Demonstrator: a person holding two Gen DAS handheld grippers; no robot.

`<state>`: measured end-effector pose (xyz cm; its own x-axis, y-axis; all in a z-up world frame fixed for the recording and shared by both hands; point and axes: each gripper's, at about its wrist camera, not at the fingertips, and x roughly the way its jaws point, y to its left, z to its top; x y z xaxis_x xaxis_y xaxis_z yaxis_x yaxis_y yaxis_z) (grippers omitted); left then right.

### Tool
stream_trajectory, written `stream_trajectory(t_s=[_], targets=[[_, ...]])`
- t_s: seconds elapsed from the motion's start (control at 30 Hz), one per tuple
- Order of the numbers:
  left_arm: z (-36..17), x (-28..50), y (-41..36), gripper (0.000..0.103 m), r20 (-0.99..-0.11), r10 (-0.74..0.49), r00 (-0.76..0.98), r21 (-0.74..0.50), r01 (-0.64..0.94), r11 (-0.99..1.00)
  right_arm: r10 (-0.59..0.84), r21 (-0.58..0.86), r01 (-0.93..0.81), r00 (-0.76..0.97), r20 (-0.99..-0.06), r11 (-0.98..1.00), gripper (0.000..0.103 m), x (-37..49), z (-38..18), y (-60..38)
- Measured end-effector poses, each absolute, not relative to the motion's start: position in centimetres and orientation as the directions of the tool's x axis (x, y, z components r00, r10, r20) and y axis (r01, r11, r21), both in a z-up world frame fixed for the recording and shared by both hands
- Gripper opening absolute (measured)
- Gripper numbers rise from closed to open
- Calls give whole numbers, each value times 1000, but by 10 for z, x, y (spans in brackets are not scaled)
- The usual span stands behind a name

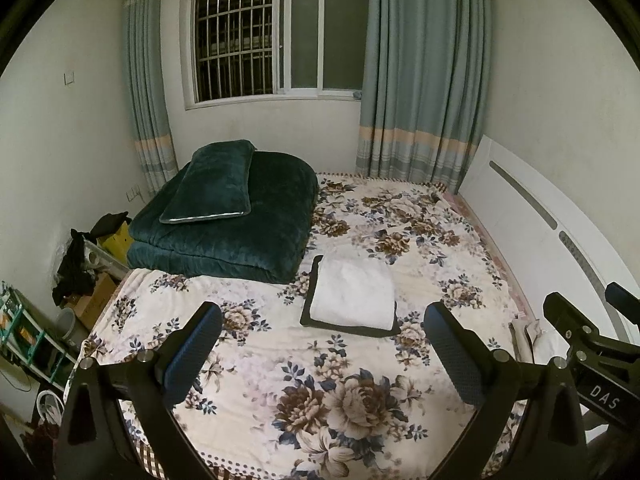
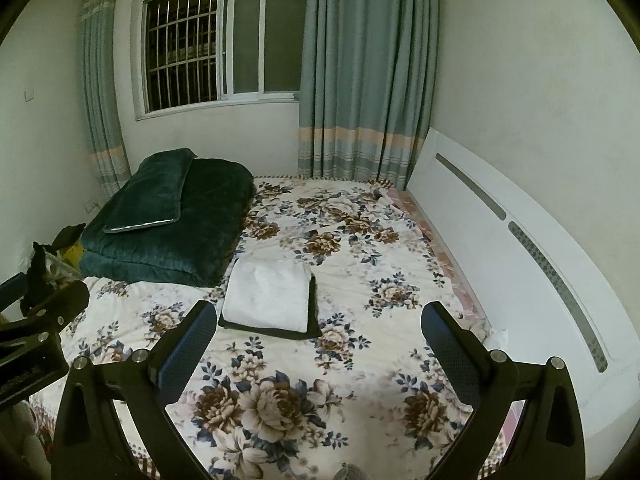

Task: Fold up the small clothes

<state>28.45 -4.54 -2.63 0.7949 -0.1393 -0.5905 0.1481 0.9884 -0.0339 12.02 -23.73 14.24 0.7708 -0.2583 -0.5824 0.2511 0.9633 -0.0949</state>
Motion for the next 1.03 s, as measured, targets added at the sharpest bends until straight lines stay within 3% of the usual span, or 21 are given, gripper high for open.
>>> stream_trajectory(t_s=[1.03], targets=[[-12, 292, -48, 103, -578, -125, 807, -27, 135, 991, -254, -90, 249, 777, -577, 964, 103, 120, 144, -230]])
